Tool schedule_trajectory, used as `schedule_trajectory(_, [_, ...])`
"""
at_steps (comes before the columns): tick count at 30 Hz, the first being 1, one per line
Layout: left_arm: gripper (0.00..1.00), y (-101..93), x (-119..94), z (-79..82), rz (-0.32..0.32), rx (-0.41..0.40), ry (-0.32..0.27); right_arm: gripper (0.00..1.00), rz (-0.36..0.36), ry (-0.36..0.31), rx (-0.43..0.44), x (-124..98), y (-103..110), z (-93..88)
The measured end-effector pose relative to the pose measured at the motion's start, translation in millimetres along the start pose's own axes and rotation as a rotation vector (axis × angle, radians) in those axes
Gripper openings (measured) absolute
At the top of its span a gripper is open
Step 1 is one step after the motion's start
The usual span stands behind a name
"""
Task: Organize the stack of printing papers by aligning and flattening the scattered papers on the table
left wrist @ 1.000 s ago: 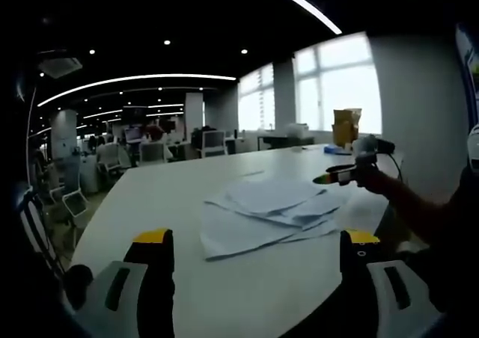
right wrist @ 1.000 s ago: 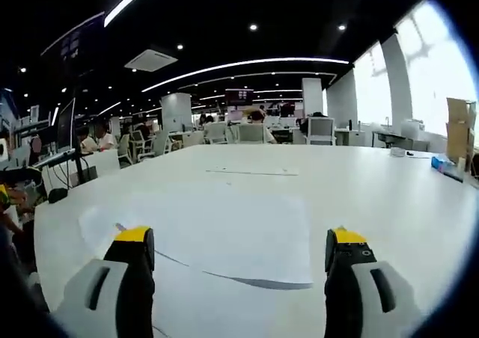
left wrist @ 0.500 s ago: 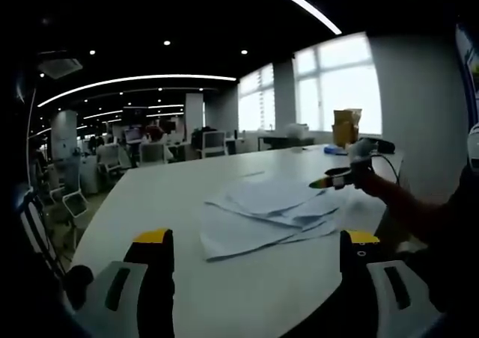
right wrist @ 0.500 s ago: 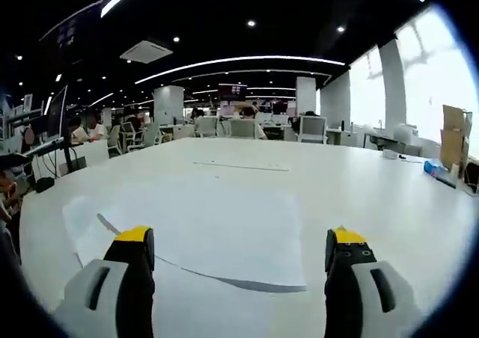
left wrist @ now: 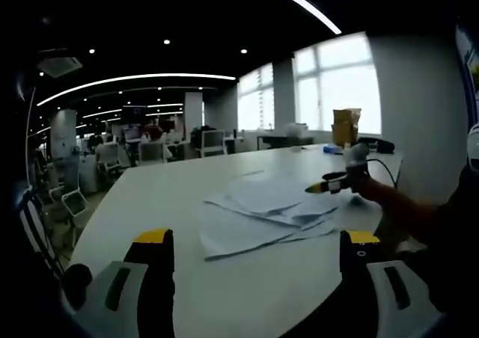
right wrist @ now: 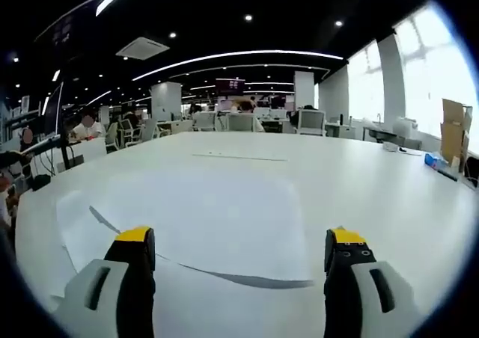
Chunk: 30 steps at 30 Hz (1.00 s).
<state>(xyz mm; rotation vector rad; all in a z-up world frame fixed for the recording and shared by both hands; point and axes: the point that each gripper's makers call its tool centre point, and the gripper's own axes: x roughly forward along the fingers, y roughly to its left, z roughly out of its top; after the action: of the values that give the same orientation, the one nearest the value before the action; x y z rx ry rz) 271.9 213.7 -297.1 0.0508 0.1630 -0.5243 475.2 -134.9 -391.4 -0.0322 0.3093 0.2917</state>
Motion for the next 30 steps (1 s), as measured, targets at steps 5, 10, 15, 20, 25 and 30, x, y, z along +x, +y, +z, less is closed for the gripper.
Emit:
schedule_trajectory(5, [0.94,0.1,0.5,-0.7,0.001,0.0,0.001,0.89,-0.01,0.005,-0.007,2.3,-2.9,-2.8])
schedule_trajectory(10, [0.94,-0.9,0.8,-0.4,0.0,0.001,0.0,0.89,-0.008,0.017,-0.008,2.6,-1.2,-7.3])
schedule_trajectory(15, [0.94,-1.2,1.1,-0.8,-0.001,0.0,0.001,0.89,-0.012,0.019,-0.006,4.4,-2.9,-7.3])
schedule_trajectory(20, [0.94,-1.8,0.7,-0.1,-0.001,0.001,-0.001,0.89,-0.015,0.023,-0.005,4.6,-3.7,-8.9])
schedule_trajectory(25, [0.94,-1.6,0.3,0.1,0.0,0.002,-0.001,0.89,-0.016,0.028,-0.003,4.5,-3.0,-11.2])
schedule_trajectory(30, [0.94,-1.5,0.2,0.2,0.002,0.003,-0.001,0.88,-0.022,0.027,-0.006,4.3,-3.4,-11.3])
